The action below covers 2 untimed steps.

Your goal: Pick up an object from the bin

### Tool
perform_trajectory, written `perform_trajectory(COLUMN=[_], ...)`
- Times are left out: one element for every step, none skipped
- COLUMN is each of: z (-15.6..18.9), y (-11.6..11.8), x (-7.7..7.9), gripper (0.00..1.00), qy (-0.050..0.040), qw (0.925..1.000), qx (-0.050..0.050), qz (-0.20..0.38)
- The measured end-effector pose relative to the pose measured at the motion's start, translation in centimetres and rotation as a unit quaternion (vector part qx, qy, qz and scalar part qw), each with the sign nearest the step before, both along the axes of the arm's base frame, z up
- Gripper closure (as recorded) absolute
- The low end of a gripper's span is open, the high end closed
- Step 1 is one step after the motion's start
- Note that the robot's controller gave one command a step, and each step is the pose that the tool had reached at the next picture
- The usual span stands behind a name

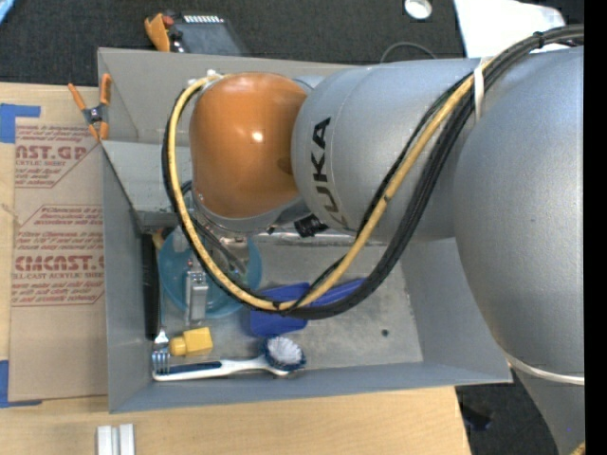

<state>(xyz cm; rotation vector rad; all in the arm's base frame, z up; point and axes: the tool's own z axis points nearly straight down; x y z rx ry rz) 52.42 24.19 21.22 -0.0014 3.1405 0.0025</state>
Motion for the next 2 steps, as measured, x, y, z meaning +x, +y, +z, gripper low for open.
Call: perform_trajectory(z=[0.00,-0.84], y=[0.00,-0.35], x=[0.00,-0.09], gripper=[0.00,0.00], qy=[0.0000,-0.0036], qw=[1.0000,0.9998], qx=[0.000,0.001], qz=[0.000,0.021])
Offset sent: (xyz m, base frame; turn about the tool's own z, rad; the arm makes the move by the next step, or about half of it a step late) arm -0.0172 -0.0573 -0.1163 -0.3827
